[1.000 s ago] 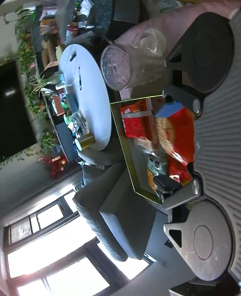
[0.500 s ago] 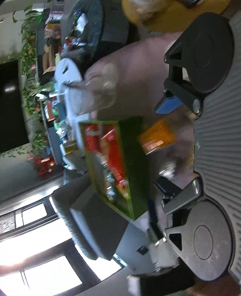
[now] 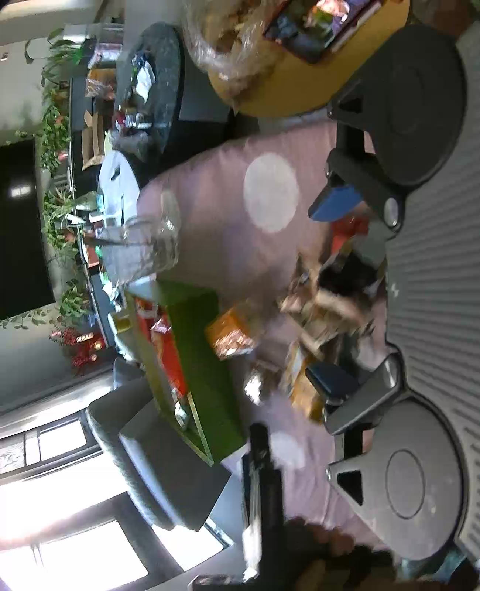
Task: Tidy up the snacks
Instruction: 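Move the right tool to the dark crumpled wrapper while the left tool approaches the QR-code packet, then close the right tool on the dark wrapper while the left tool grasps the QR-code packet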
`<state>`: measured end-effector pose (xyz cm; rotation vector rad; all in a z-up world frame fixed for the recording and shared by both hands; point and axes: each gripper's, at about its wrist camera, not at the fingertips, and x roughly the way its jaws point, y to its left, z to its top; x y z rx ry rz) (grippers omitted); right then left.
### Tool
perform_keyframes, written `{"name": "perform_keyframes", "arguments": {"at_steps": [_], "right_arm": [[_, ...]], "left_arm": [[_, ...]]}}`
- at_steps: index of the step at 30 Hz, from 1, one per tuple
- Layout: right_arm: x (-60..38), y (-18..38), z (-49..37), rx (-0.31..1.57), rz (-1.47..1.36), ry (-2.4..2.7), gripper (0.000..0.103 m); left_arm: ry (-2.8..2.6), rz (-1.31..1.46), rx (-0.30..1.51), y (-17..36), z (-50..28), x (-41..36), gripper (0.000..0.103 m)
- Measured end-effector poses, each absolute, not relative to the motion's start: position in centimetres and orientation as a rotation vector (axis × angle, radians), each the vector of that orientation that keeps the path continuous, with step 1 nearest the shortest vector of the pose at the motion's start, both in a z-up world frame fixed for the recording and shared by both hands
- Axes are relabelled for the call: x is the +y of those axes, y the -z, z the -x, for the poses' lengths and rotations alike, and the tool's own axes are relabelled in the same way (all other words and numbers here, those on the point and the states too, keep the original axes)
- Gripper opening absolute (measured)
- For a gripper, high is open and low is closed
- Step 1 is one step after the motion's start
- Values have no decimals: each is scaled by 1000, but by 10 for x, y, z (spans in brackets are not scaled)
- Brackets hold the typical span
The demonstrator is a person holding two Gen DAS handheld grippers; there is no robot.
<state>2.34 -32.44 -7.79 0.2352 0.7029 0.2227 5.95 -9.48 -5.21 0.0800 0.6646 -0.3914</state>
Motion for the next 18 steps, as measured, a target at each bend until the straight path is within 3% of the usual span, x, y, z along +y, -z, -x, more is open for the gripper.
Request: {"name": "perform_keyframes", "arguments": {"at_steps": [18], "right_arm": [[-304, 105, -21, 727, -21, -252, 61]], "left_arm": [[376, -86, 699, 57, -65, -102, 75]]}}
